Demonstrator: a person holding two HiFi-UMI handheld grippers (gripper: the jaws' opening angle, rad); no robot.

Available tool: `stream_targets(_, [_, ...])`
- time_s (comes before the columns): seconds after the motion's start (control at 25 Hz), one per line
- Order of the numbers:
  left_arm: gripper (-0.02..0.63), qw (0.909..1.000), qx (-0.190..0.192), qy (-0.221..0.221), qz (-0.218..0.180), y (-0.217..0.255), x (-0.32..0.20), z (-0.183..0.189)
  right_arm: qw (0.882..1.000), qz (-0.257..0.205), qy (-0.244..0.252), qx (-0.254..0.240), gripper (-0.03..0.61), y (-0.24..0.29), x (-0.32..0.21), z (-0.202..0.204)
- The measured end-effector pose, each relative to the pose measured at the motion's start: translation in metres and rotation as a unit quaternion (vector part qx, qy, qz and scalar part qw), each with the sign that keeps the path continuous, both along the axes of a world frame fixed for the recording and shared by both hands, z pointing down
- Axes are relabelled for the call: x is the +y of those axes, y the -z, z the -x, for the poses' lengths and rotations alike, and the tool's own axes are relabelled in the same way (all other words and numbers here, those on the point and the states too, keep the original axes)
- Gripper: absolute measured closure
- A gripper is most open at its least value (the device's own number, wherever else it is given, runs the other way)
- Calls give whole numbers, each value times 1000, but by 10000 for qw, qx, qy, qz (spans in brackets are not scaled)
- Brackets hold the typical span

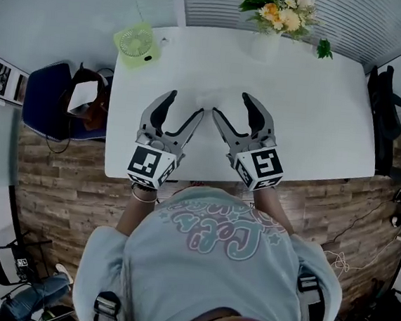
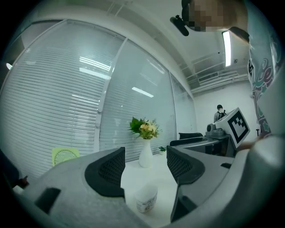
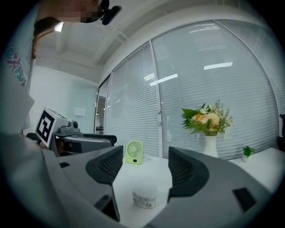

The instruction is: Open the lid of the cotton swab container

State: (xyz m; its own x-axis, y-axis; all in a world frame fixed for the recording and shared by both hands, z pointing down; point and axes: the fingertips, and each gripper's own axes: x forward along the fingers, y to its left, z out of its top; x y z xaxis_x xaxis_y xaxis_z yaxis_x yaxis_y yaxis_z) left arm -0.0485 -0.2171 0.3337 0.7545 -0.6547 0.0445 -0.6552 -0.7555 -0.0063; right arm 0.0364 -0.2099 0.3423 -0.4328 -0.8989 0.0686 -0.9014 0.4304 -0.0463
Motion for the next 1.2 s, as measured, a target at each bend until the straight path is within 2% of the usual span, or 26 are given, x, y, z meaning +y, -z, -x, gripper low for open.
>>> stream_targets(0.28, [329, 9999, -89, -113, 4, 1, -17, -9, 10000, 1, -57, 15, 268, 3, -16, -8])
stream_targets(0.72, [329, 9996, -40, 274, -11, 6, -24, -7, 9993, 12, 366, 106, 268, 9, -33, -16])
stream_targets(0.84, [329, 9992, -106, 381, 58, -2, -29, -1, 9991, 34, 405, 151, 268, 4, -39, -18])
stream_targets(1.04, [328, 9989, -273, 321, 218, -27, -33, 2, 9987, 157, 437, 194, 268, -7, -45, -23])
stream_targets(1.2, [328, 9989, -325, 108, 308, -48, -35, 1, 9985, 243, 451, 192, 268, -14, -49, -24])
